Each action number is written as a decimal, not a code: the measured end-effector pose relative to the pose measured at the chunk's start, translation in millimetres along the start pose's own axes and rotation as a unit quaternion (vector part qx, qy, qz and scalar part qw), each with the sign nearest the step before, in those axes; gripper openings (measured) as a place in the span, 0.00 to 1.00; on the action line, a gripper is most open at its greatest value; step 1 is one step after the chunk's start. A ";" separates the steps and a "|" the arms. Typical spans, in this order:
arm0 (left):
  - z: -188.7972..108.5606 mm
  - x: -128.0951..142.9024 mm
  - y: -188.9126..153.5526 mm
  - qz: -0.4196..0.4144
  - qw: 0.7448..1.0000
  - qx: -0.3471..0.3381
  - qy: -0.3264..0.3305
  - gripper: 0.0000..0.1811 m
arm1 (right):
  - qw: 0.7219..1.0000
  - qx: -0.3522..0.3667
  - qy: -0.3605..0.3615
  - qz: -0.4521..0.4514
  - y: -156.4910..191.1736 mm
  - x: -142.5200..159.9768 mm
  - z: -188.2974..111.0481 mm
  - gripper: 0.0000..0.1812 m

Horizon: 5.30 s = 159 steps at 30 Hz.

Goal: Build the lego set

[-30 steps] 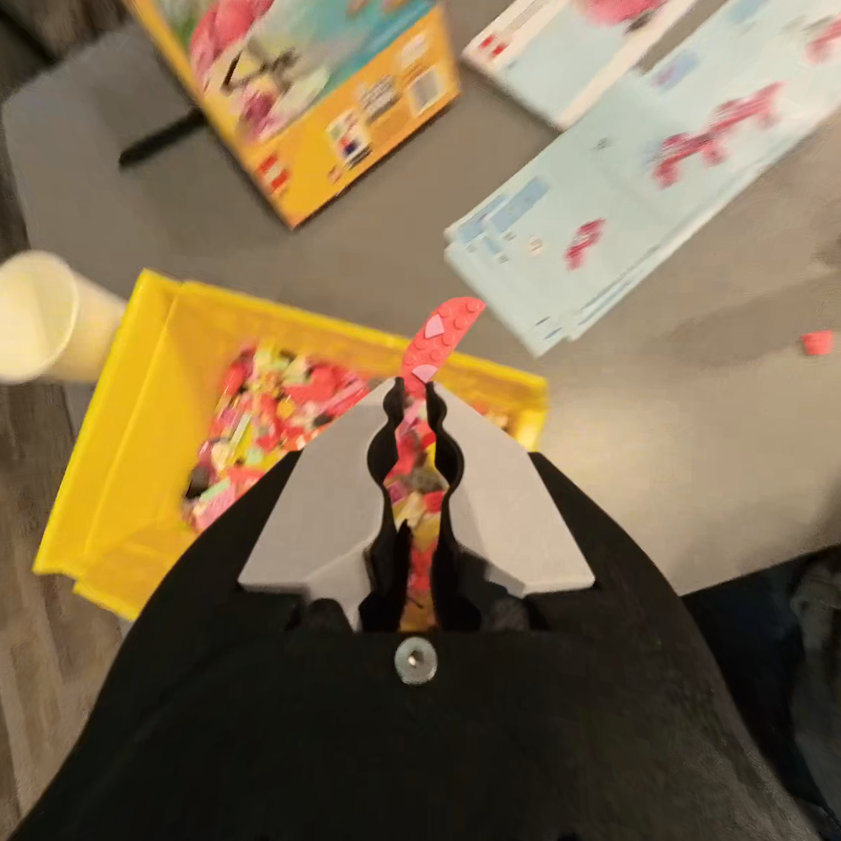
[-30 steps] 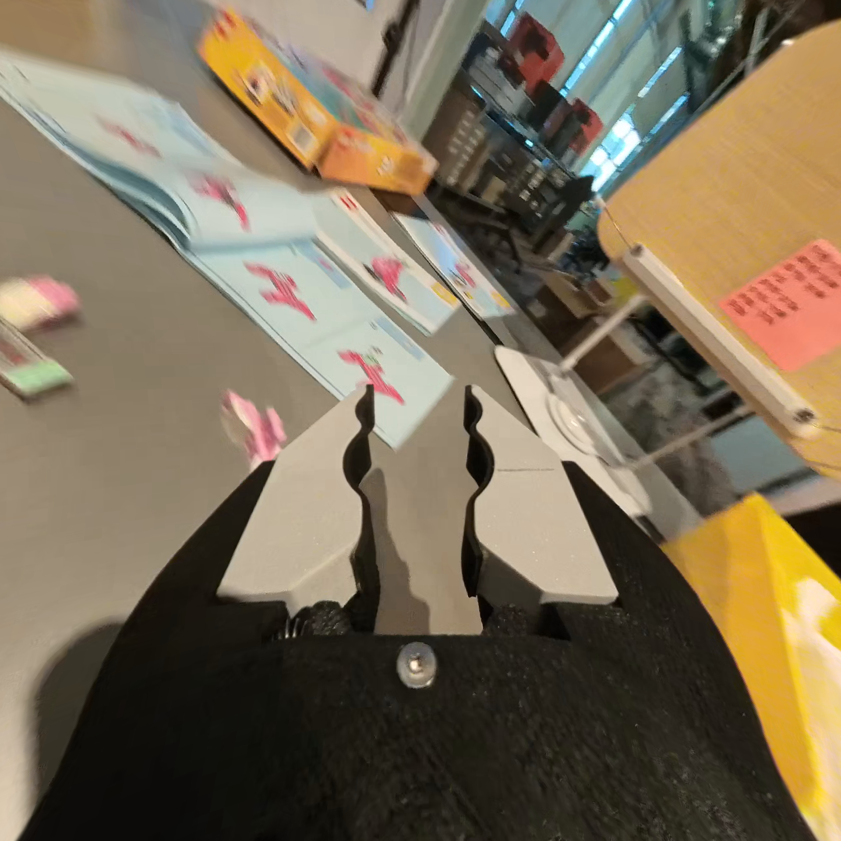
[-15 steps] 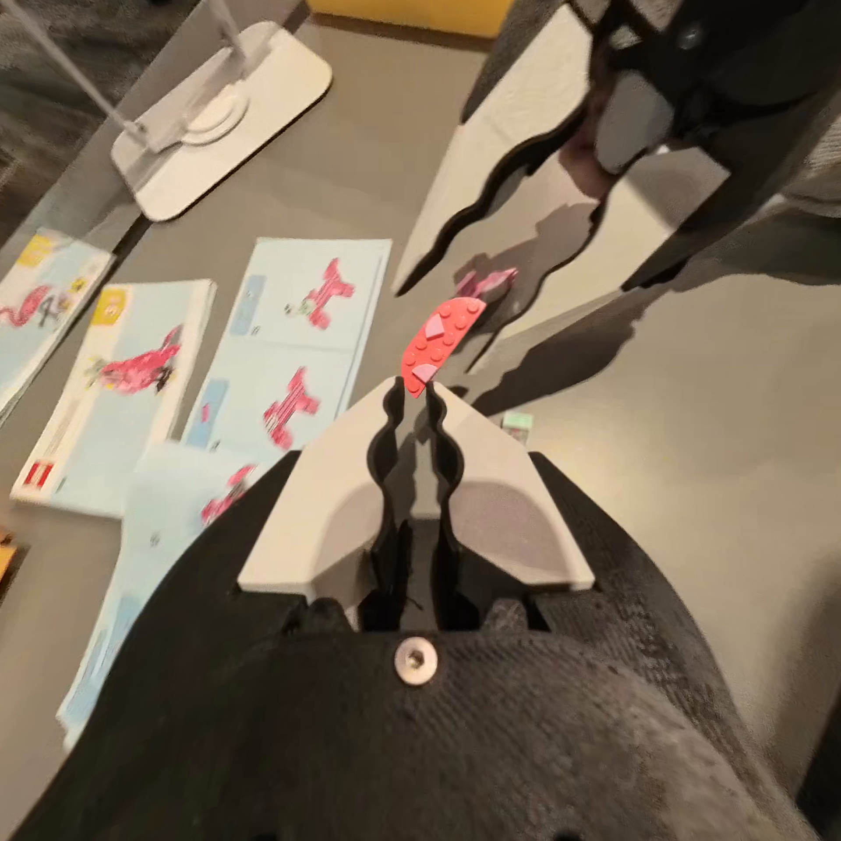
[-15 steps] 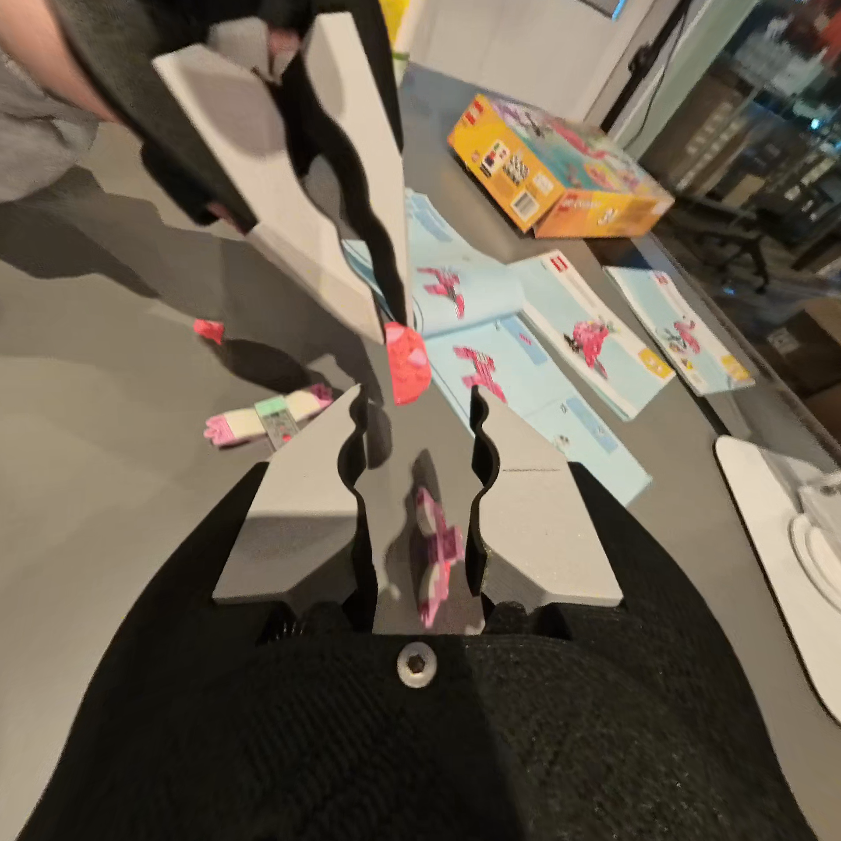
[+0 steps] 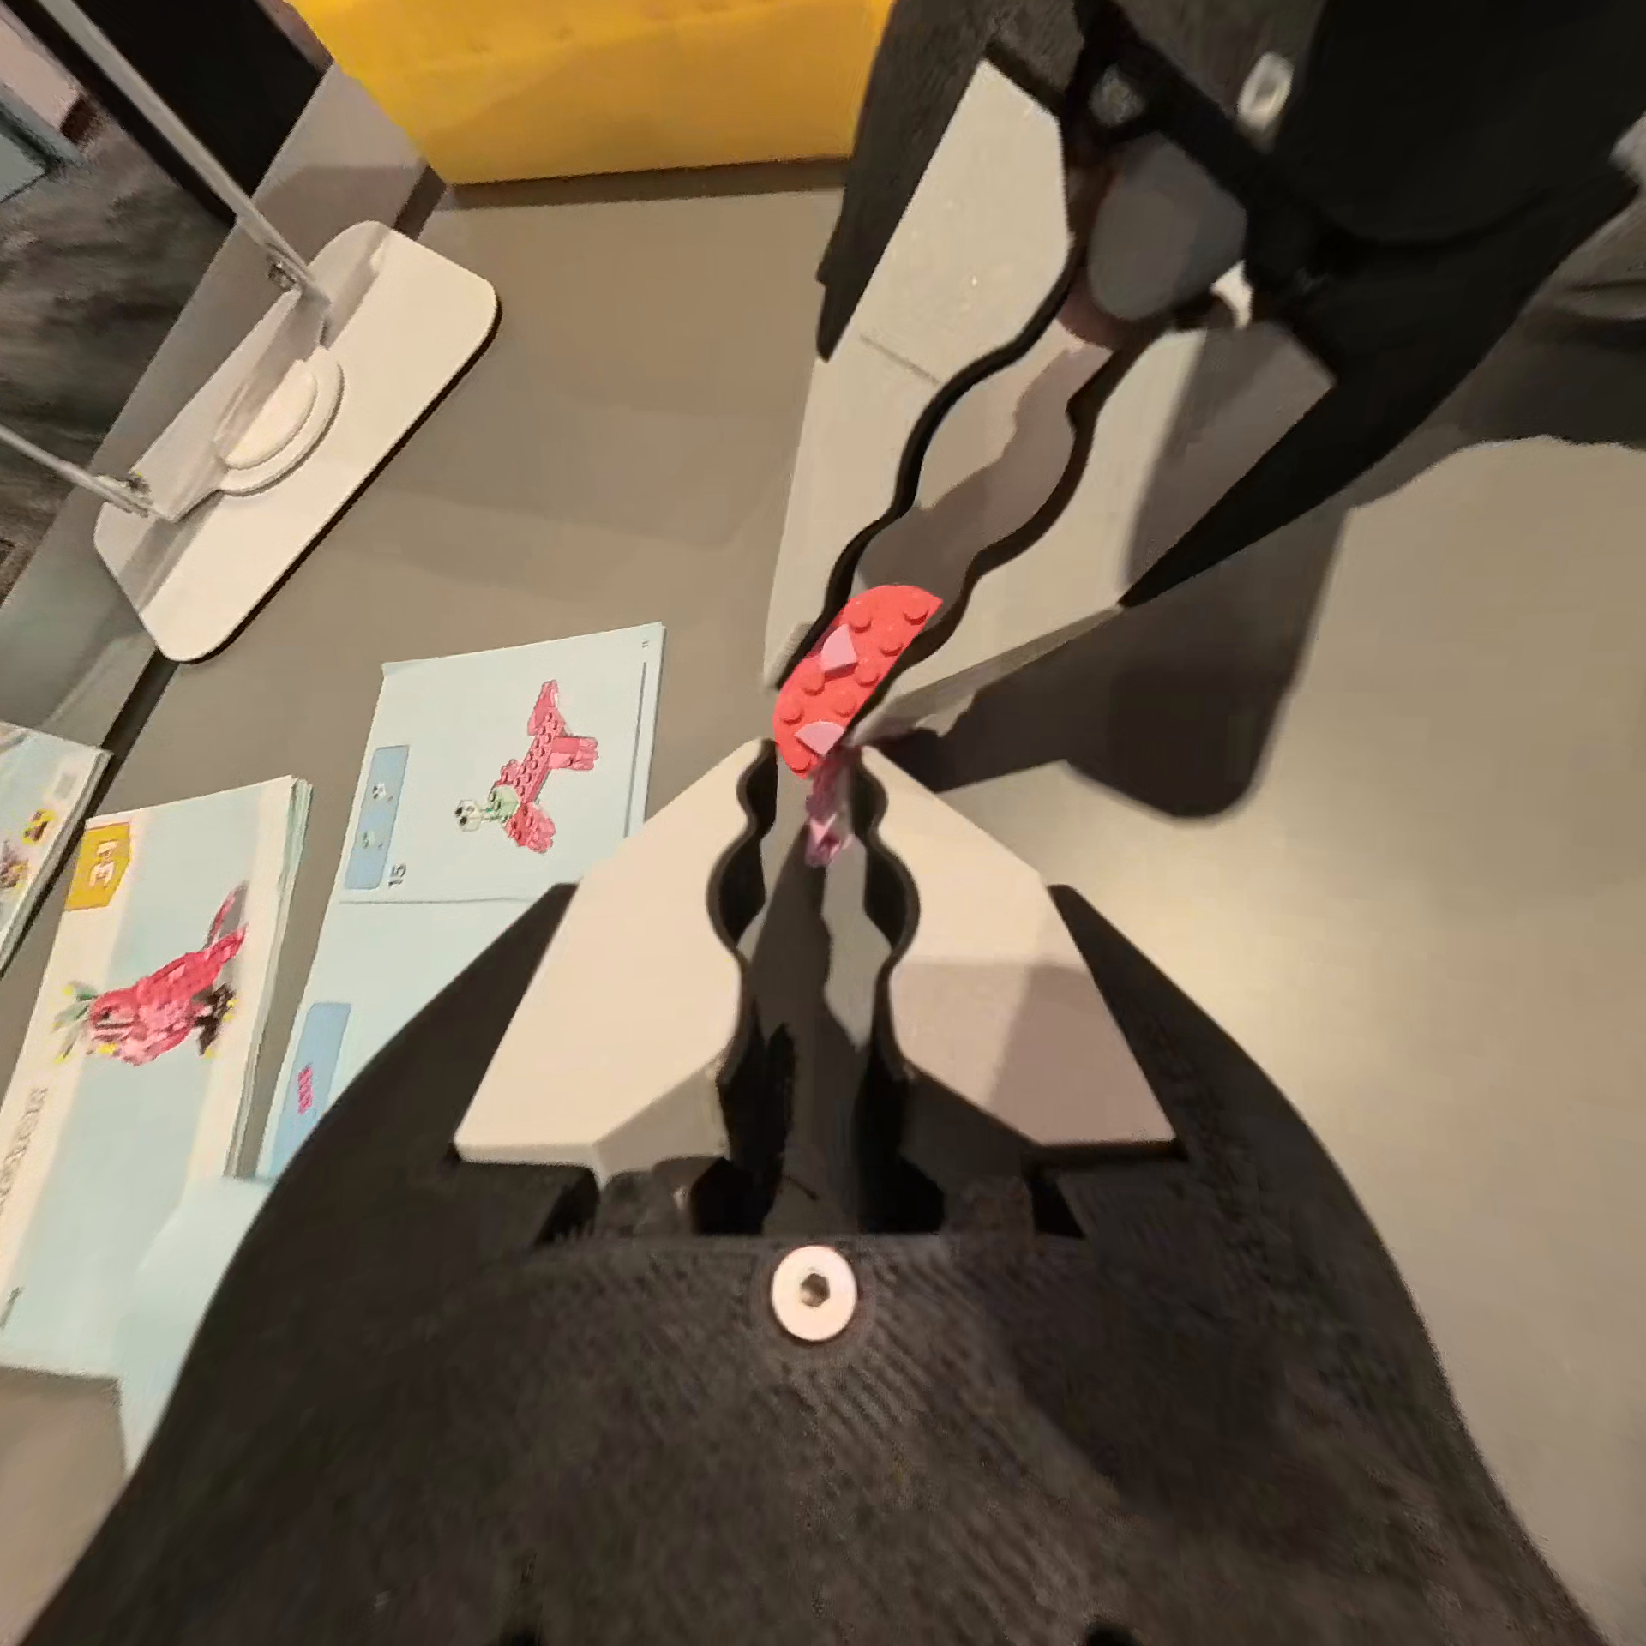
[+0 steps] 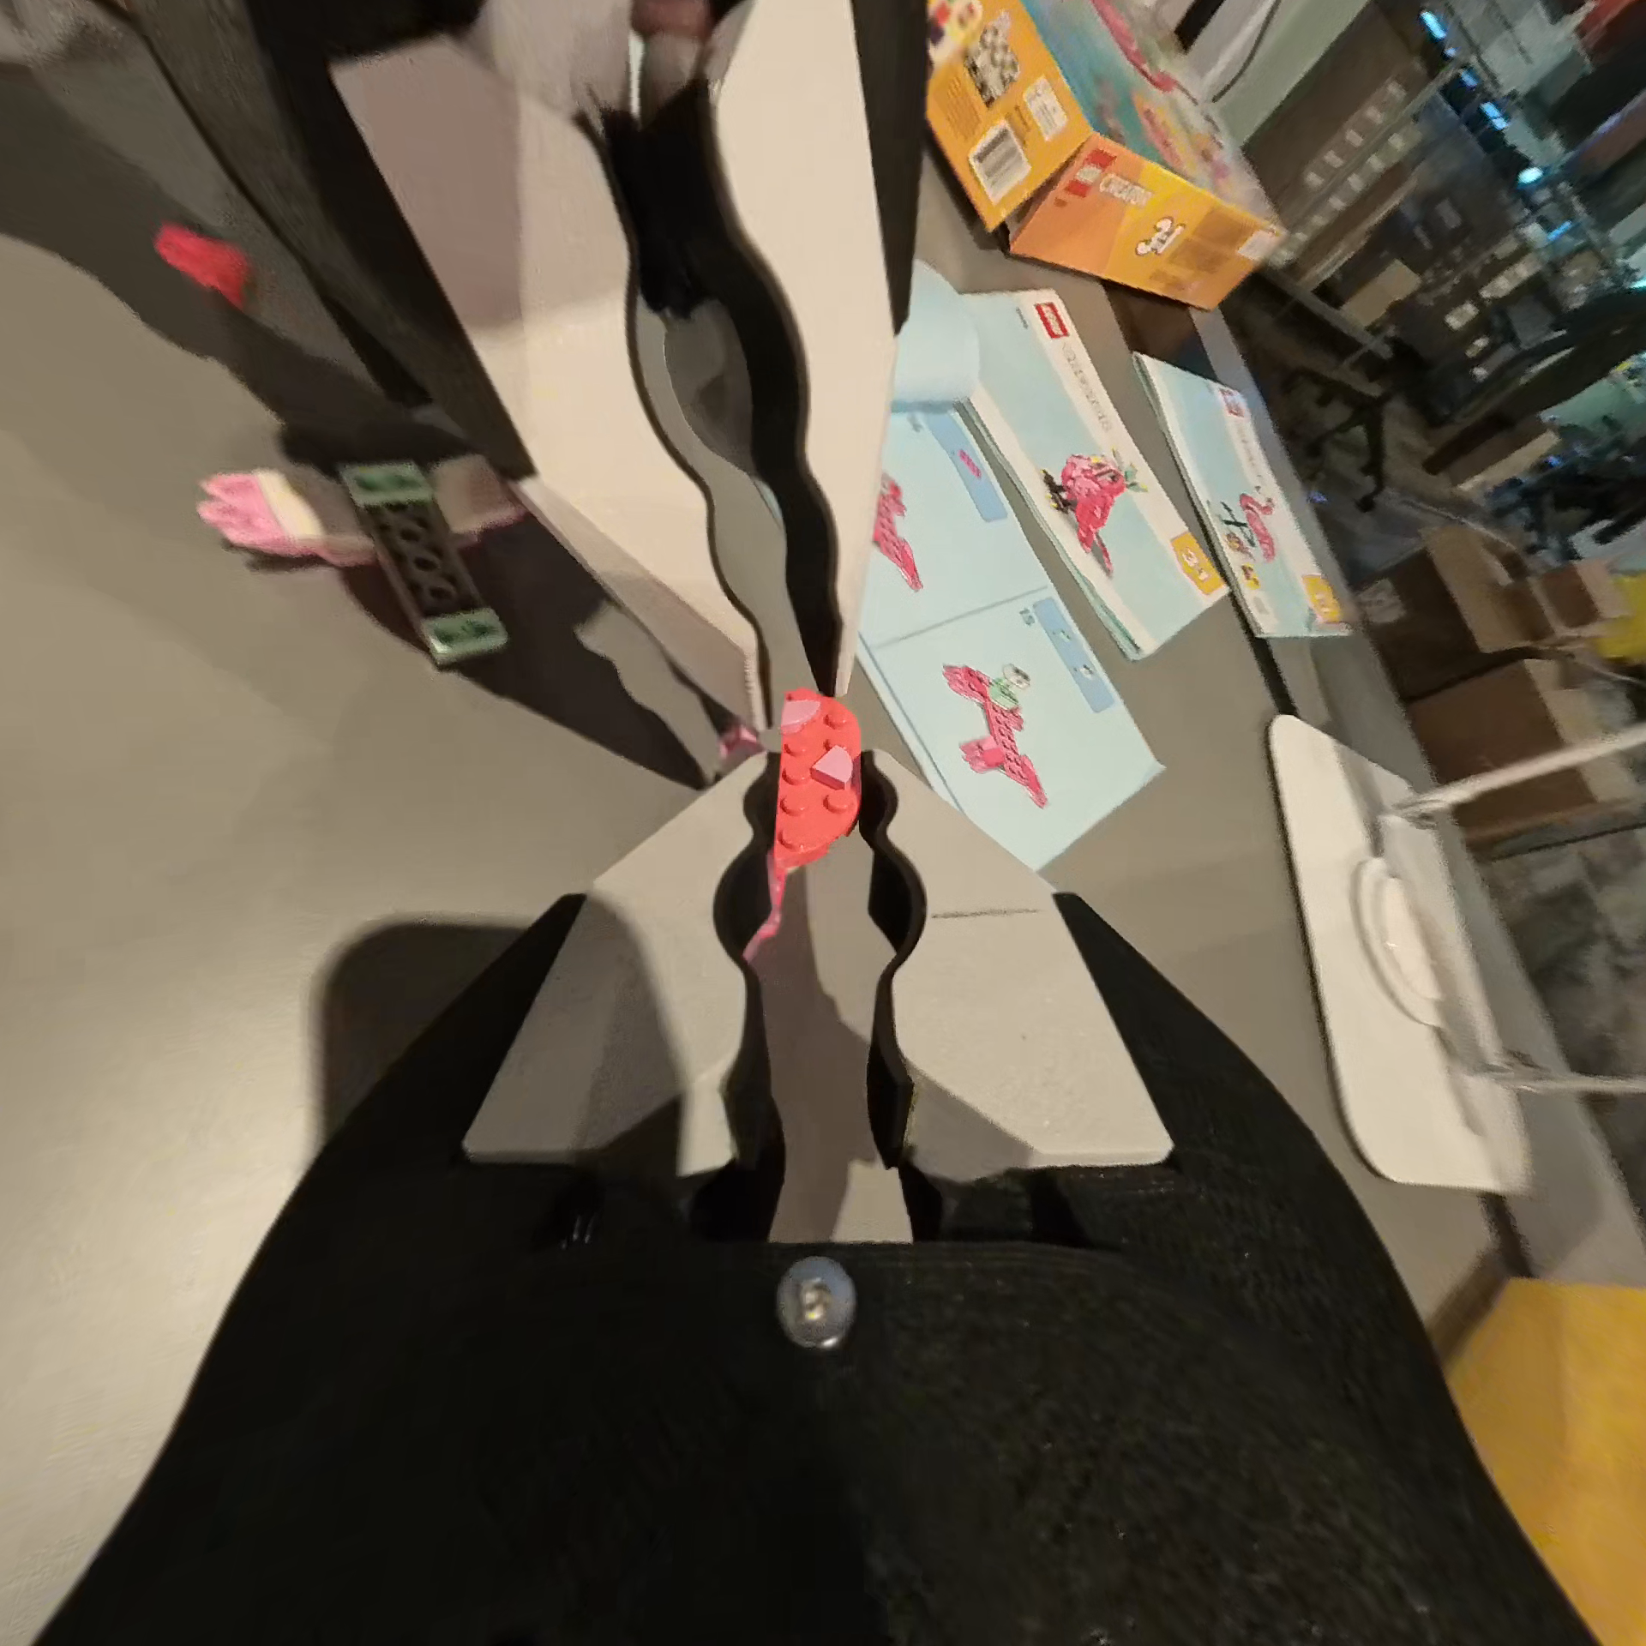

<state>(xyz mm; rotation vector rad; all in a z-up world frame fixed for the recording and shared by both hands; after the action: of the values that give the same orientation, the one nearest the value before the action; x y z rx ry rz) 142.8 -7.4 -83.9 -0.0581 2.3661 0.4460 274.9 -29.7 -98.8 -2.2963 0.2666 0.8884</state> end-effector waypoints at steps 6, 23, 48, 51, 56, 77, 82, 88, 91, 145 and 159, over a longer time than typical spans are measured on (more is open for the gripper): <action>3.4 3.7 0.2 0.040 0.999 -0.009 -0.034 0.10 | 0.996 0.061 0.015 -0.060 2.5 -0.7 1.5 0.08; 9.5 4.9 -3.4 0.094 0.994 -0.055 -0.029 0.04 | 0.989 0.091 0.056 -0.099 6.9 -2.7 5.9 0.08; -0.3 4.1 1.4 0.061 0.994 -0.020 -0.083 0.19 | 0.981 0.136 -0.021 -0.134 8.2 -6.1 -4.1 0.08; -8.3 6.1 9.4 -0.058 0.982 0.105 -0.144 0.21 | 0.979 0.132 -0.071 -0.141 7.4 -4.5 -10.7 0.08; -18.5 17.4 26.3 -0.197 0.923 0.243 -0.225 0.19 | 0.964 0.141 -0.134 -0.182 15.4 -5.2 -16.1 0.08; 0.4 32.4 28.6 -0.306 0.844 0.381 -0.221 0.03 | 0.973 0.119 -0.146 -0.133 20.1 -5.2 -9.8 0.09; 2.3 39.7 37.7 -0.338 0.870 0.296 -0.204 0.02 | 0.972 0.156 -0.116 -0.129 18.1 -6.3 -10.3 0.09; 3.5 37.0 34.1 -0.318 0.903 0.233 -0.169 0.02 | 0.979 0.153 -0.057 -0.120 20.3 -6.7 0.6 0.04; 4.9 37.0 32.9 -0.315 0.910 0.219 -0.158 0.03 | 0.982 0.147 -0.044 -0.106 21.0 -7.2 4.2 0.06; 4.4 38.5 34.1 -0.365 0.895 0.202 -0.160 0.02 | 0.990 0.135 -0.032 0.012 13.0 -10.2 5.4 0.03; -1.6 29.7 30.3 -0.295 0.926 0.180 -0.153 0.03 | 0.993 0.096 -0.018 0.065 12.5 -8.1 7.1 0.02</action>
<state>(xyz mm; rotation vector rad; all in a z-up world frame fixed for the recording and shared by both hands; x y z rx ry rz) 114.7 22.9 -93.5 -0.4803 1.9570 -0.2562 260.1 -35.0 -103.7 -2.1025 0.4702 0.9267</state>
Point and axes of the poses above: each gripper's, where its closed fingertips meet, z out along the fingers, x out of its underside, y = z × x across the jaws, the point moved 10 cm from there along -z, back along the fingers, and after that the axes turned 5 degrees about y, right-handed, at the moved point
